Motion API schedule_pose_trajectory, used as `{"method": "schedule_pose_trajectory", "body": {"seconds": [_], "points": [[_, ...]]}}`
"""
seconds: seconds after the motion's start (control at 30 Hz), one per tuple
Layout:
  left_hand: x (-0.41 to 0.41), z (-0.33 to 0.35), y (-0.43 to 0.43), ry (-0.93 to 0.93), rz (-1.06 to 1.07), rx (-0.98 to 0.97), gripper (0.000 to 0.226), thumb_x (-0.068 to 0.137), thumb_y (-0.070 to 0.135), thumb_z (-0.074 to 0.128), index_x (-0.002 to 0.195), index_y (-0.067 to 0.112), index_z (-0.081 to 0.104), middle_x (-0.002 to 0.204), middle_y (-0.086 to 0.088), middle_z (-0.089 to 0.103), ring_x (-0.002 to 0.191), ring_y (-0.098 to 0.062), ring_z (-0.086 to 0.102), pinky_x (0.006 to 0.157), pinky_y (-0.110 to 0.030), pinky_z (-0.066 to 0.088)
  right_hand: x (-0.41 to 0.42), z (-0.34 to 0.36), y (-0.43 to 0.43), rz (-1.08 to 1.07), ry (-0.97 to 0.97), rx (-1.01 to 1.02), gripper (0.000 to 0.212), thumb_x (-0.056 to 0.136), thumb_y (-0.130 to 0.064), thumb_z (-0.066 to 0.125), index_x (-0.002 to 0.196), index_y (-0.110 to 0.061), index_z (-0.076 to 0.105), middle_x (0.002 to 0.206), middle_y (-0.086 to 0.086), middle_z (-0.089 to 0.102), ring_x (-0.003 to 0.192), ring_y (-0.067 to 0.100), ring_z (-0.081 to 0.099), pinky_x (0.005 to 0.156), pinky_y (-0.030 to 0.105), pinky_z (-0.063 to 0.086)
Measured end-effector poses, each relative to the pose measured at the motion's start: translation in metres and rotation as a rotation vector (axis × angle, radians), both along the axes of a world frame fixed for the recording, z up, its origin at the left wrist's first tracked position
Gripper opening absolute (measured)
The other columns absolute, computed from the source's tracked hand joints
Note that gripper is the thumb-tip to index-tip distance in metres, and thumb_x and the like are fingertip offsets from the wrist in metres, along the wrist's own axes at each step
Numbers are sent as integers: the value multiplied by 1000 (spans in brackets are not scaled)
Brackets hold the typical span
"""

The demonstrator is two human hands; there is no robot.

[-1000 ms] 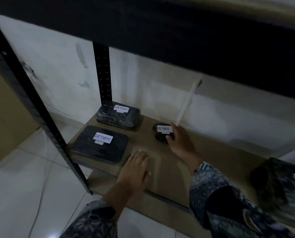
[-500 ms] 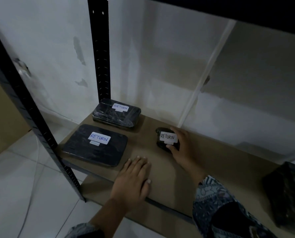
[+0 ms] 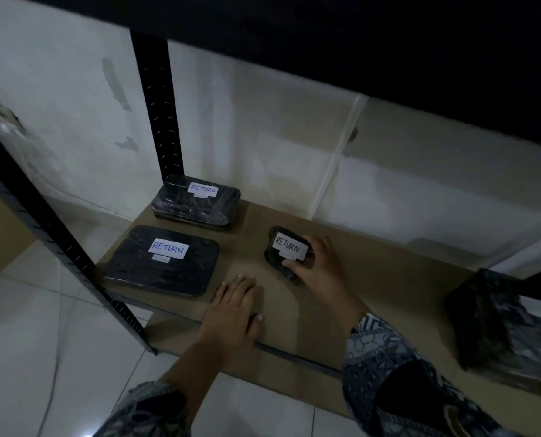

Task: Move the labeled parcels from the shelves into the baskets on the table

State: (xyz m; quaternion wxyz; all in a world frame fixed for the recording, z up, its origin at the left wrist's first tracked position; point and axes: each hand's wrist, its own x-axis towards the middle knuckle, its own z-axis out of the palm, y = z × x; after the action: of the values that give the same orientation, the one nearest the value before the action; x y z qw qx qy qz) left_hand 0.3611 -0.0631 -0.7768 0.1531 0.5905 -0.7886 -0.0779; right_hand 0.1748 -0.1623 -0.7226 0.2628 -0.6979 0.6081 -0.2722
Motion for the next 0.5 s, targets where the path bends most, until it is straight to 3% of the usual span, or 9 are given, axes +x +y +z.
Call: {"method": "schedule_pose_trajectory", "body": {"seconds": [0.1, 0.23, 0.37, 0.5], "points": [[-5, 26, 14, -12, -7, 31, 53, 77, 36, 40, 115, 6, 62, 119, -10, 63, 116, -29, 56, 93, -50, 47, -9, 19, 27, 19, 8, -40, 60, 73, -30, 81, 121, -7, 55, 110, 4, 47, 101, 20, 54, 80, 24, 43], [-13, 66, 42, -46, -60, 32, 54, 79, 37, 39, 119, 7, 60, 118, -9, 63, 112, -26, 59, 93, -46, 47, -28, 57, 70, -17, 11, -63, 59, 70, -28, 83, 119, -5, 58, 106, 3, 49, 95, 15, 52, 77, 17, 39], [-17, 110, 61, -64, -139, 34, 54, 79, 35, 39, 120, 6, 58, 119, -11, 63, 111, -29, 58, 92, -46, 47, -54, 100, 120, -141, -51, 13, 61, 71, -30, 82, 123, -11, 57, 109, 0, 54, 97, 11, 54, 83, 23, 47], [-30, 161, 77, -79, -253, 73, 55, 78, 35, 40, 121, 5, 54, 120, -13, 62, 110, -30, 60, 89, -50, 48, -89, 143, 175, -265, -37, 56, 64, 67, -39, 82, 121, -13, 59, 108, 5, 62, 98, 19, 61, 81, 33, 52]]}}
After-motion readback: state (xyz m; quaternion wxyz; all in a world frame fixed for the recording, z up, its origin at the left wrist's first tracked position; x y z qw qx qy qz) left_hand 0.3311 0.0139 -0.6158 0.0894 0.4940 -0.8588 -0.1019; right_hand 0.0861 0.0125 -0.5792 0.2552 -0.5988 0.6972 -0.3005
